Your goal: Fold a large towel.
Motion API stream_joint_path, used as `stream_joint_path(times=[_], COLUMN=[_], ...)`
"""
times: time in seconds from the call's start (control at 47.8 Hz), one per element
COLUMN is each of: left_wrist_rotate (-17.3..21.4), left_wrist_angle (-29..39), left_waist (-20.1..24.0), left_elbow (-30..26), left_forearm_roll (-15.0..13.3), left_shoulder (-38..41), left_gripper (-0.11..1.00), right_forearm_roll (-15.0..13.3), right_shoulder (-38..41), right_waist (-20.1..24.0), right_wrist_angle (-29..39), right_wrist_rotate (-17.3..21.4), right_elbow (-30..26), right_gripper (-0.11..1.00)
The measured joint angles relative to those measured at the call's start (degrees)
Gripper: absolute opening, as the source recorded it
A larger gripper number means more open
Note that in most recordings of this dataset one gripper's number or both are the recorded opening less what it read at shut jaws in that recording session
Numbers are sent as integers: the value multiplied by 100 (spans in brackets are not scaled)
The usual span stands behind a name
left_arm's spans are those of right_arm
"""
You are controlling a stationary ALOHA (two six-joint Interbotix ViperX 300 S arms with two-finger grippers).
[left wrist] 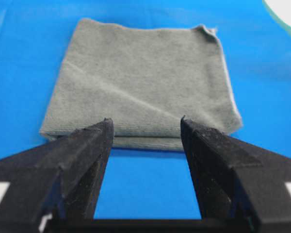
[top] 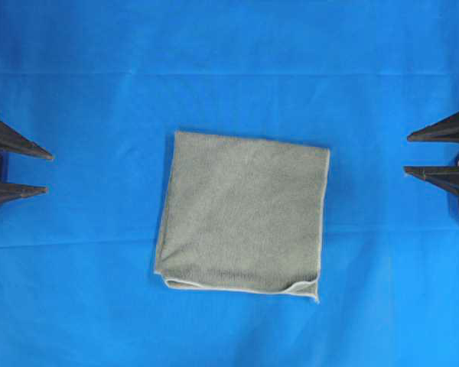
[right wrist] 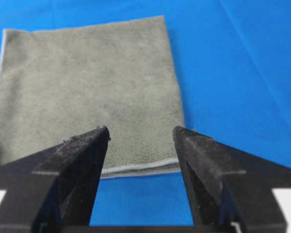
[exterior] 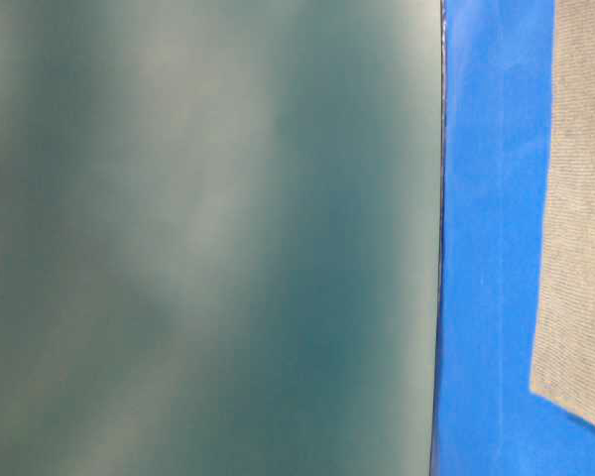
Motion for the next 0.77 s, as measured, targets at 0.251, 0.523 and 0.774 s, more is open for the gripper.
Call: stream_joint_path(times=[0.251,0.523,0.774], left_wrist_rotate=[0,0,0], left_wrist_angle=[0,0,0], left_waist=[9,9,0], left_elbow=[9,0,0], left_forearm_roll=[0,0,0], left_shoulder=[0,0,0], left_gripper=[55,55,55], right_forearm_roll=[0,-9,-70], right_shoulder=[-9,-9,0], right_waist=[0,-44,-70], right_wrist_angle=[176,369,378], right_wrist_rotate=[9,9,9], right_elbow=[-9,0,0], right_gripper=[60,60,60])
